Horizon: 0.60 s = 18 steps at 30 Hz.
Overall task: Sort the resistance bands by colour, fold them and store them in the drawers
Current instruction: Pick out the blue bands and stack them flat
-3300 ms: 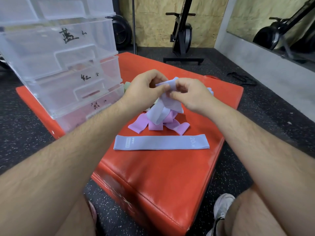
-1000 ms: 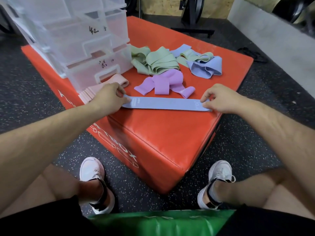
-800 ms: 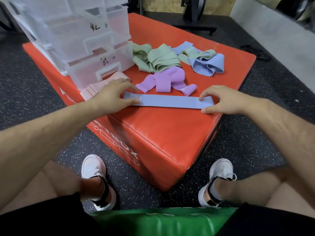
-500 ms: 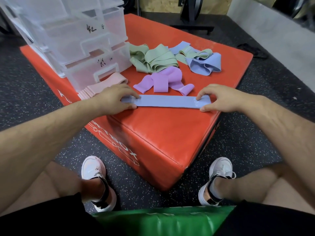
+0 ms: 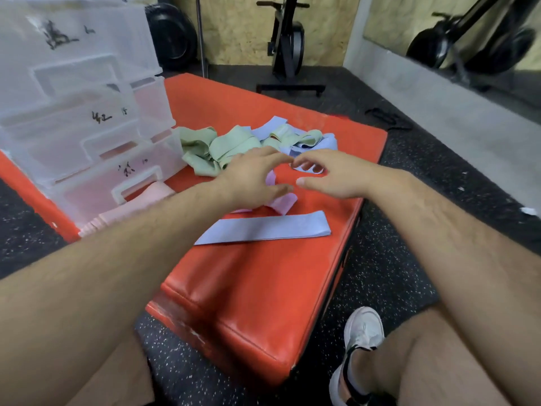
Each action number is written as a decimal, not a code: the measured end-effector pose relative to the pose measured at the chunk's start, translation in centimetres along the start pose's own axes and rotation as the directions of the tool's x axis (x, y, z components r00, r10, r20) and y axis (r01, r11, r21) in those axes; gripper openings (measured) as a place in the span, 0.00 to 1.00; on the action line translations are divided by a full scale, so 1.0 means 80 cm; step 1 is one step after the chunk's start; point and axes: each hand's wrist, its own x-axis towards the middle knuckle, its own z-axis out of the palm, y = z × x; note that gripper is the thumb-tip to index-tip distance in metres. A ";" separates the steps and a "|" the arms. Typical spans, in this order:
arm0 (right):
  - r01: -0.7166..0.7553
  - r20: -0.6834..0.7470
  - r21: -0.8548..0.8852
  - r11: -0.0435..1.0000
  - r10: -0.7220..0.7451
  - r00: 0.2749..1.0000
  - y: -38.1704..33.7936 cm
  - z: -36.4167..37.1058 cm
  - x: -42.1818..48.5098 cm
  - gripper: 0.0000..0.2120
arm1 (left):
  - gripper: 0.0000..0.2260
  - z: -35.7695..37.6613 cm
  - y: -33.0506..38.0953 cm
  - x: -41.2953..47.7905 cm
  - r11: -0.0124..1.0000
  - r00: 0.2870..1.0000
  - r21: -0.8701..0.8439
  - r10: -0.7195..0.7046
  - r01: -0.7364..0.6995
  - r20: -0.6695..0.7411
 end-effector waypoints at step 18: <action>-0.271 -0.117 -0.116 0.956 0.258 0.959 0.103 0.012 0.082 0.23 | 0.22 0.067 0.001 0.121 0.996 0.995 0.004 -0.093 0.093 0.024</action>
